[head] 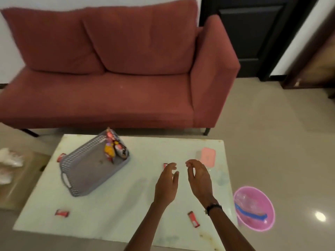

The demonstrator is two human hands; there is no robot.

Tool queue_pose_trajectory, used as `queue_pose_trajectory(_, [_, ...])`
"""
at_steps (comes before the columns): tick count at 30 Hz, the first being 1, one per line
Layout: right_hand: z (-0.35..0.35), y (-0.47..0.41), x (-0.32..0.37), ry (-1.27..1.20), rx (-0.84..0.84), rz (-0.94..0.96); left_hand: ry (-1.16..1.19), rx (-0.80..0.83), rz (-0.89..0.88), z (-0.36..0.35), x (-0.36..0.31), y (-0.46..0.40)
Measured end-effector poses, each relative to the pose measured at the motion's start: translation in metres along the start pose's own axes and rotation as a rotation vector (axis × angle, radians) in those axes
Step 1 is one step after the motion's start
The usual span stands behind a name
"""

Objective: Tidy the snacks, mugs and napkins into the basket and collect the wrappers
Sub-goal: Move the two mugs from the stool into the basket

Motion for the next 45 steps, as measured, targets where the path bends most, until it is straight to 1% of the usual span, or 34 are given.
queue_pose_trajectory(3, [-0.042, 0.022, 0.063, 0.006, 0.078, 0.072, 0.013, -0.072, 0.064, 0.075, 0.032, 0.021])
queue_pose_trajectory(7, [-0.102, 0.047, 0.135, -0.029, 0.192, 0.103, 0.045, -0.134, 0.136, 0.166, 0.079, 0.054])
queue_pose_trajectory(11, [-0.157, 0.071, 0.191, -0.046, 0.314, 0.111, 0.034, -0.233, 0.175, 0.248, 0.121, 0.080])
queue_pose_trajectory(14, [-0.191, 0.084, 0.223, -0.034, 0.382, 0.145, 0.037, -0.268, 0.238, 0.290, 0.155, 0.096])
queue_pose_trajectory(19, [-0.239, 0.086, 0.271, -0.013, 0.471, 0.222, 0.089, -0.285, 0.356, 0.325, 0.204, 0.113])
queue_pose_trajectory(27, [-0.340, 0.084, 0.333, 0.038, 0.626, 0.284, 0.220, -0.444, 0.537, 0.372, 0.288, 0.131])
queue_pose_trajectory(30, [-0.385, 0.089, 0.354, 0.036, 0.675, 0.275, 0.276, -0.498, 0.611, 0.390, 0.333, 0.132])
queue_pose_trajectory(34, [-0.466, 0.089, 0.378, 0.077, 0.729, 0.252, 0.298, -0.559, 0.684, 0.424, 0.405, 0.124])
queue_pose_trajectory(38, [-0.562, 0.088, 0.400, 0.109, 0.756, 0.211, 0.288, -0.581, 0.754, 0.460, 0.489, 0.114])
queue_pose_trajectory(41, [-0.638, 0.085, 0.414, 0.117, 0.766, 0.167, 0.267, -0.640, 0.789, 0.488, 0.546, 0.106])
queue_pose_trajectory(43, [-0.685, 0.083, 0.425, 0.104, 0.776, 0.162, 0.276, -0.670, 0.845, 0.504, 0.583, 0.098])
queue_pose_trajectory(45, [-0.725, 0.082, 0.435, 0.093, 0.774, 0.173, 0.278, -0.692, 0.835, 0.515, 0.613, 0.085])
Point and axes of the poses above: each hand's wrist, its own y-axis away from the middle knuckle, its own z-axis out of the back of the hand, x = y × z, the point moved 7 cm from there along -y, towards the middle knuckle, and after that the axes turned 9 degrees about -z, right-handed, at the moved point
